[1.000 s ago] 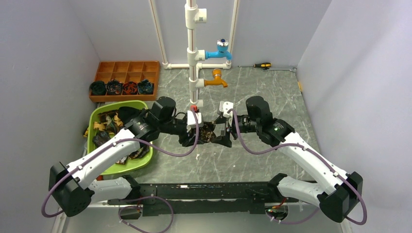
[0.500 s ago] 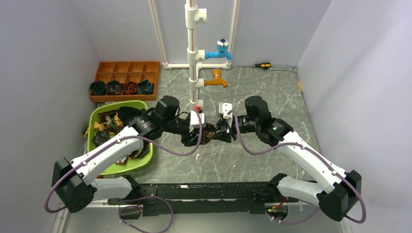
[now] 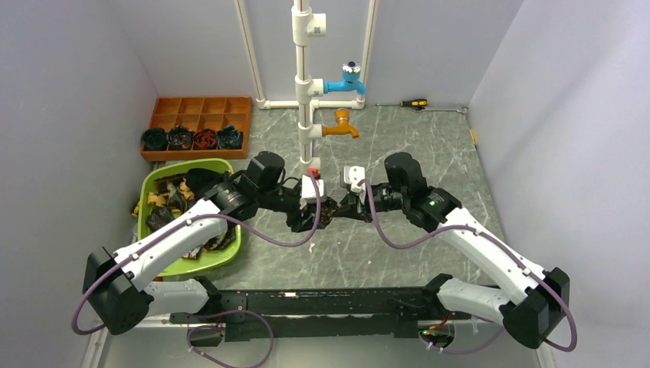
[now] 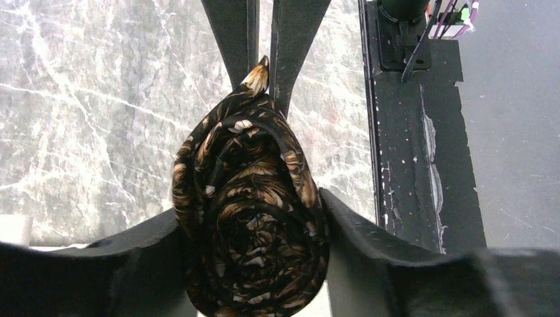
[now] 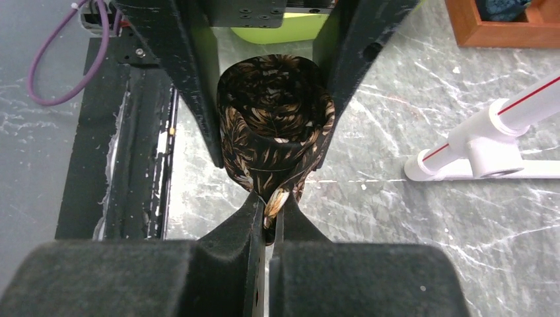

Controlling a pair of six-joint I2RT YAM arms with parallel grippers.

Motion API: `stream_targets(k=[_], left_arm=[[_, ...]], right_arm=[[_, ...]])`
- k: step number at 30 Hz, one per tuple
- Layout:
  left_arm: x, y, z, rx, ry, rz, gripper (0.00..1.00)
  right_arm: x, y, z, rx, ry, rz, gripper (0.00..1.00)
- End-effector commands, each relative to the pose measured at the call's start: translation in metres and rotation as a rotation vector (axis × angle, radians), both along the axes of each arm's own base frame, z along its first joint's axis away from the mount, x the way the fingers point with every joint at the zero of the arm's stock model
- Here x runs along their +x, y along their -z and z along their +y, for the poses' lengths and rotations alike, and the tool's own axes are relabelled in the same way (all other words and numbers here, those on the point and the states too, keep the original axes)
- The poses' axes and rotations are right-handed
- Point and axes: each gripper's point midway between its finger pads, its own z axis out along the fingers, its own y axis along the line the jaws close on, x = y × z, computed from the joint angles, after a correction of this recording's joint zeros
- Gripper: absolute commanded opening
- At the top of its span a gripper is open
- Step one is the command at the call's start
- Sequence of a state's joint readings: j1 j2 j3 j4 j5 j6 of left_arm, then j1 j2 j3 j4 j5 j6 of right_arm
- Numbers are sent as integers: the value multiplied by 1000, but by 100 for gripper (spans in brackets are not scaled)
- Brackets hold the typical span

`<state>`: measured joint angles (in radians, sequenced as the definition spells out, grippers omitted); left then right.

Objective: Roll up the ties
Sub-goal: Place the tie in the storage box.

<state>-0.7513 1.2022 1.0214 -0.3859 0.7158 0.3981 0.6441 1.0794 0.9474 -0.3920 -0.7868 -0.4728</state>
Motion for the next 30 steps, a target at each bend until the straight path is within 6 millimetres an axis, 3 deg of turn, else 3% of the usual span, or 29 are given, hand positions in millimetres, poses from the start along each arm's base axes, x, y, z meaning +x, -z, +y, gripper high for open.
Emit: stream_targets(k=[1,4,8,12,18,21,30], left_arm=[[4,-25,-2,-73,-7,-95,67],[8,-31,1,-94,-32,-141,78],[7,-38,-1,-115,-17,-148,82],[2,-39,-7,-122,16,-119,83],[2,-22,-7,-75,20,-82,81],[3,-17,-6,-60,19,-80,76],[7,-21,-6,-59,6,-105,31]], right_arm=[[5,-10,-4,30,16,-112,0],[2,-9,-5,31,6,-115,0],[-1,-11,-5,39,-5,-120,0],[0,-13,-4,43,-3,-120,0],[2,-14,-4,46,6,-118,0],[1,-15,-4,45,5,-119,0],[3,-14,-1,45,2,-102,0]])
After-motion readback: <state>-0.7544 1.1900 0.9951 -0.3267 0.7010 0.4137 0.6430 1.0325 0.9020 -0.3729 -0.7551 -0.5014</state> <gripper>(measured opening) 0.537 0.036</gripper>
